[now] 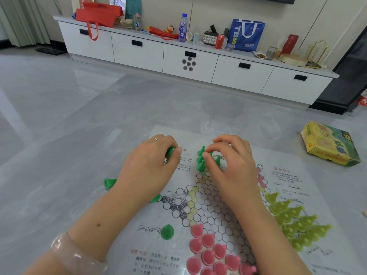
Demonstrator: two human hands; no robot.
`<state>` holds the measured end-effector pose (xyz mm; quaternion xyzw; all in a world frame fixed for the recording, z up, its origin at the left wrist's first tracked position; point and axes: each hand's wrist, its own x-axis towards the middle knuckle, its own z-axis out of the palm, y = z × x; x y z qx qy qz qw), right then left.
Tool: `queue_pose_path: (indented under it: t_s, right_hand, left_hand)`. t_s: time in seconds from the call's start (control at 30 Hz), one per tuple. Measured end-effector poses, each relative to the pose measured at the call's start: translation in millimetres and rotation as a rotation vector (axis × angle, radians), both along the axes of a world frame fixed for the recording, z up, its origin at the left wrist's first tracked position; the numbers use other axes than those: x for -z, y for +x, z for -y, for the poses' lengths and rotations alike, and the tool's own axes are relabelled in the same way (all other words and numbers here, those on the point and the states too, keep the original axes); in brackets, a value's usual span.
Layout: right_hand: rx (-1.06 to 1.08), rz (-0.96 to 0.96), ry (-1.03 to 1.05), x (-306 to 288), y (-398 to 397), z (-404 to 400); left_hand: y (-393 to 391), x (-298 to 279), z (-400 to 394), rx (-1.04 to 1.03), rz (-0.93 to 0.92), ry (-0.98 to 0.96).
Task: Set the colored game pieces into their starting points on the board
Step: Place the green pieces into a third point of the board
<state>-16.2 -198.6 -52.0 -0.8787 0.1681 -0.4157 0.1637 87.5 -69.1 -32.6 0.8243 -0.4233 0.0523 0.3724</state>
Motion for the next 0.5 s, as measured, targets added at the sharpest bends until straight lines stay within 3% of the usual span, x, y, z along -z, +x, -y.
queue_pose_path:
  t_s: [0.1, 0.17, 0.3, 0.5]
  right_hand:
    - [-0.191, -0.06, 0.031, -6.5, -1.2, -7.5]
    - [-0.291, -0.151, 0.081, -8.0, -1.3, -13.1]
    - [-0.287, -0.153, 0.099, -5.5, -2.1, -13.9]
    - [-0.238, -0.096, 0.104, -3.8, -2.7, -10.6]
  left_hand:
    - [6.2, -4.0, -2.8, -0.078, 0.019, -0.027]
    - [13.8, -3.8, -7.6, -0.18, 0.062, 0.098]
    - [20.7, 1.3, -14.1, -0.194, 0.065, 0.471]
    - [17.4, 3.1, -9.2, -0.079, 0.101, 0.509]
